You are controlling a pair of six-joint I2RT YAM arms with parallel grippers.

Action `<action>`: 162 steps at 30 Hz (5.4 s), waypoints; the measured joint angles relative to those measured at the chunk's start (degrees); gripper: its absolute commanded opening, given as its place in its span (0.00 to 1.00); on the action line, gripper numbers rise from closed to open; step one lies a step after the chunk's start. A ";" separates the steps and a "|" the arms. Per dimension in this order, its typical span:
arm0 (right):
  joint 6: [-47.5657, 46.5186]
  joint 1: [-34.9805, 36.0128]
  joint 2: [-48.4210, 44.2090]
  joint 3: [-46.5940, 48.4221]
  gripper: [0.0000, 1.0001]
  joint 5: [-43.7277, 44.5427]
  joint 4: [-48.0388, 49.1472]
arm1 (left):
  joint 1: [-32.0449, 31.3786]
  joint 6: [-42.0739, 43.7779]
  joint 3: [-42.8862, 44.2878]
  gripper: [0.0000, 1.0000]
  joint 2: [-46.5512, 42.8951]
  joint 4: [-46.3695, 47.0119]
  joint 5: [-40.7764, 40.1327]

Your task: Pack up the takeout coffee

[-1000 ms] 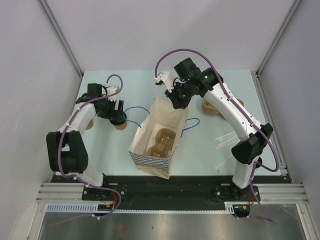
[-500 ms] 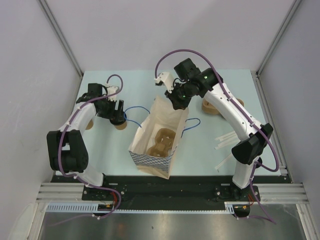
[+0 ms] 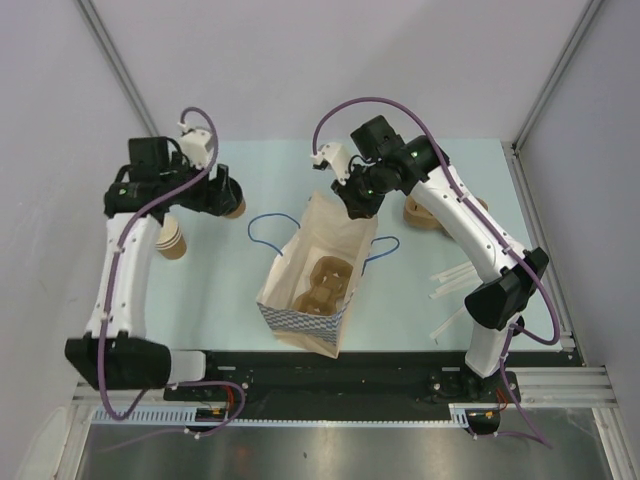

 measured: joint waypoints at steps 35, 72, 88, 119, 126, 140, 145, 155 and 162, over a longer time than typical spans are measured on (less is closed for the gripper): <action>14.67 -4.98 -3.15 -5.35 0.00 -2.69 2.78 | -39.15 6.62 31.82 0.26 -7.52 -20.37 7.89; 36.87 -12.22 -18.73 -24.52 0.57 -24.11 -1.01 | -37.73 16.44 19.54 0.23 10.64 -22.99 -4.28; 17.97 -17.90 -0.83 1.95 0.87 -25.20 -5.44 | -37.62 18.95 13.22 0.25 2.89 -22.32 1.60; -0.33 2.47 7.19 2.21 0.00 -20.85 0.07 | -38.49 18.01 -1.25 0.25 -10.54 -17.62 -0.31; 2.75 1.88 4.20 2.21 0.00 -16.52 4.87 | -43.10 17.40 -5.33 0.25 -13.66 -14.91 -2.82; 2.03 8.87 -13.33 -11.96 0.00 -10.05 15.17 | -47.28 17.40 -17.46 0.24 -19.78 -9.01 -8.35; 2.01 11.54 -14.05 -14.91 0.00 -7.87 16.76 | -47.89 17.40 -21.59 0.24 -22.77 -6.51 -11.08; 1.49 19.19 -17.49 -20.44 0.00 1.53 21.57 | -51.89 17.81 -27.50 0.23 -26.27 1.99 -17.16; -3.04 18.97 -19.80 -22.45 0.00 9.01 27.45 | -53.53 20.09 -35.80 0.23 -28.98 8.35 -19.89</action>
